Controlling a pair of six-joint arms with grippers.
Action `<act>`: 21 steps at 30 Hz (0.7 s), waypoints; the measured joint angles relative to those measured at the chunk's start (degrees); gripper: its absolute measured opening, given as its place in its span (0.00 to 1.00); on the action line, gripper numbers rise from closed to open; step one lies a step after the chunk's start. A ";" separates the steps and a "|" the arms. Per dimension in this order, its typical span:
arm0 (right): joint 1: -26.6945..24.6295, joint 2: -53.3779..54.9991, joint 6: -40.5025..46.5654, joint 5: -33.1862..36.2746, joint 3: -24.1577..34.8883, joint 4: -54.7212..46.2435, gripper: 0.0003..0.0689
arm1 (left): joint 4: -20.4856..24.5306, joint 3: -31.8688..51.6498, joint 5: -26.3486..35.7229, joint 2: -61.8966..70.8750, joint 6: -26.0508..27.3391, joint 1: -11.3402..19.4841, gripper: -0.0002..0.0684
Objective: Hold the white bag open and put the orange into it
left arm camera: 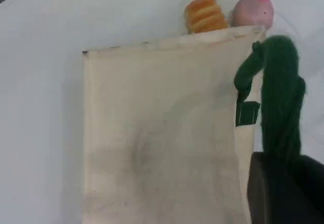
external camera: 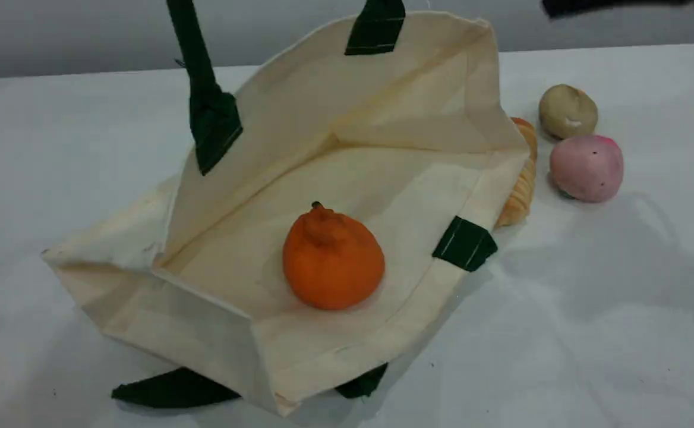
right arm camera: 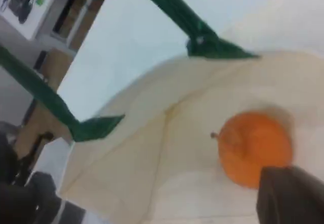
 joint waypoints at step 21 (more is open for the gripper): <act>0.00 -25.40 21.53 -4.49 0.00 -25.12 0.01 | -1.04 4.12 4.69 -1.54 0.74 0.00 0.73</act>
